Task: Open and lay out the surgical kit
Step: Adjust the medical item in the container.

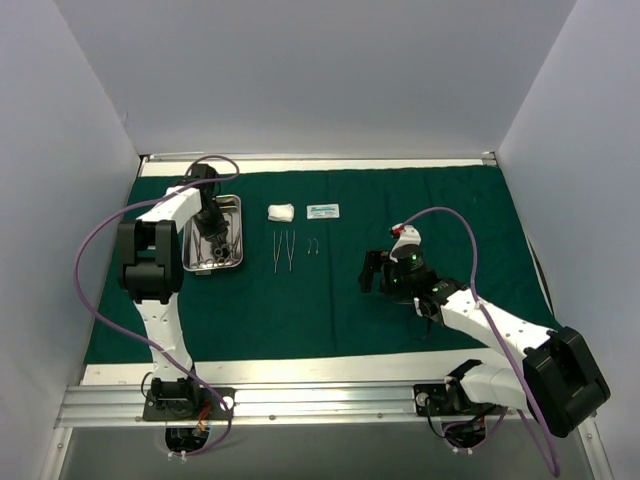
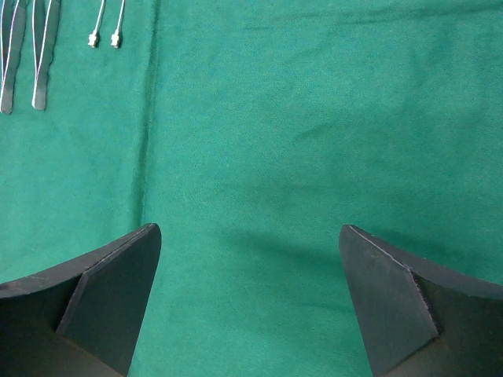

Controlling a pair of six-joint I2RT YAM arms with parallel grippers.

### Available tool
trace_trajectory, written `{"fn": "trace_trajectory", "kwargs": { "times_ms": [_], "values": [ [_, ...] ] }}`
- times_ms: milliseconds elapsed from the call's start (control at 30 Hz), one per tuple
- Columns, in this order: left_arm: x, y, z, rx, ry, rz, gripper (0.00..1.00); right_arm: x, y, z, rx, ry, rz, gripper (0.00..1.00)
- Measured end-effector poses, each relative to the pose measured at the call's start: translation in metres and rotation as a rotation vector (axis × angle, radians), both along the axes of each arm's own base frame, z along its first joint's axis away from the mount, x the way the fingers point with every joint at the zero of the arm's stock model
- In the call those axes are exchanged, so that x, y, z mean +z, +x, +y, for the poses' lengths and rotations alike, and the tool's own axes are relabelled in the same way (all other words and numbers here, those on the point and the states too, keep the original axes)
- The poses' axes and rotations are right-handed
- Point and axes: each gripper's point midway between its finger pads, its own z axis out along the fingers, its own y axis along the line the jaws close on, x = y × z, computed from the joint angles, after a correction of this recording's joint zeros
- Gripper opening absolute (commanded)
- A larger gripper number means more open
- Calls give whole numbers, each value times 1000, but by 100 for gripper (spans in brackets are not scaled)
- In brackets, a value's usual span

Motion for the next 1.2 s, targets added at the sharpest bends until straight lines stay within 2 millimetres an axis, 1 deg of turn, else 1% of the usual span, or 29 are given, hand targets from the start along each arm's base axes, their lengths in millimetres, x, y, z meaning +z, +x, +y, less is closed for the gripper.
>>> {"fn": "trace_trajectory", "kwargs": {
  "times_ms": [167,300,467,567,767,833,900,1000,1200],
  "values": [
    [1,15,-12,-46,-13,-23,27,0,0,0,0,0,0,91],
    [3,28,-15,-67,-15,-50,30,0,0,0,0,-1,0,92],
    [7,30,-15,-66,-13,-68,33,0,0,0,0,-1,0,91],
    [18,26,-12,-61,-1,-85,34,0,0,0,0,0,0,92],
    [54,15,-11,-64,15,-150,32,-4,0,0,1,-7,11,92],
    [58,15,-14,-75,19,-159,30,-7,-1,0,1,-11,18,92],
    [54,12,-19,-92,23,-151,29,-8,-1,0,1,-13,21,91],
    [43,5,-24,-112,31,-114,29,-8,0,0,0,-12,20,92],
    [25,1,-21,-108,50,-68,29,-7,0,0,1,-12,19,91]
  ]
}}
